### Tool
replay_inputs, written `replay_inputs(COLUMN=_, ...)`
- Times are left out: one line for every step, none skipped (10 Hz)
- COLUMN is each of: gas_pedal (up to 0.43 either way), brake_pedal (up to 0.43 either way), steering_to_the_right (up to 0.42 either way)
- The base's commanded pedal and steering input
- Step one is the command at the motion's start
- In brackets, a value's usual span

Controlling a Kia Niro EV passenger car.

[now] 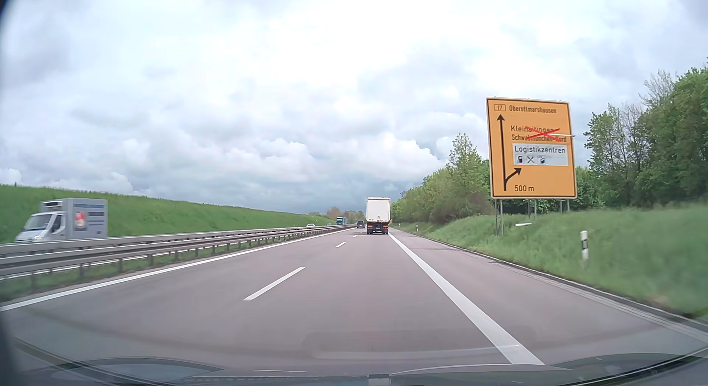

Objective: Follow the waypoints while adhering to traffic rules and regulations

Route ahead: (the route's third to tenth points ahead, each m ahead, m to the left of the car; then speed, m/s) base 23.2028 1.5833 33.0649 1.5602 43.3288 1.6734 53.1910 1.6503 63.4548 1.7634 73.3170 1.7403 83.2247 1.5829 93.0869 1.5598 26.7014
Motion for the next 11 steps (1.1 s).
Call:
replay_inputs(gas_pedal=0.358, brake_pedal=0.012, steering_to_the_right=-0.001)
replay_inputs(gas_pedal=0.358, brake_pedal=0.012, steering_to_the_right=-0.001)
replay_inputs(gas_pedal=0.37, brake_pedal=0.012, steering_to_the_right=-0.002)
replay_inputs(gas_pedal=0.37, brake_pedal=0.012, steering_to_the_right=-0.002)
replay_inputs(gas_pedal=0.378, brake_pedal=0.012, steering_to_the_right=-0.003)
replay_inputs(gas_pedal=0.398, brake_pedal=0.012, steering_to_the_right=-0.003)
replay_inputs(gas_pedal=0.409, brake_pedal=0.012, steering_to_the_right=-0.003)
replay_inputs(gas_pedal=0.409, brake_pedal=0.012, steering_to_the_right=-0.003)
replay_inputs(gas_pedal=0.421, brake_pedal=0.012, steering_to_the_right=-0.003)
replay_inputs(gas_pedal=0.429, brake_pedal=0.012, steering_to_the_right=-0.003)
replay_inputs(gas_pedal=0.429, brake_pedal=0.012, steering_to_the_right=-0.003)
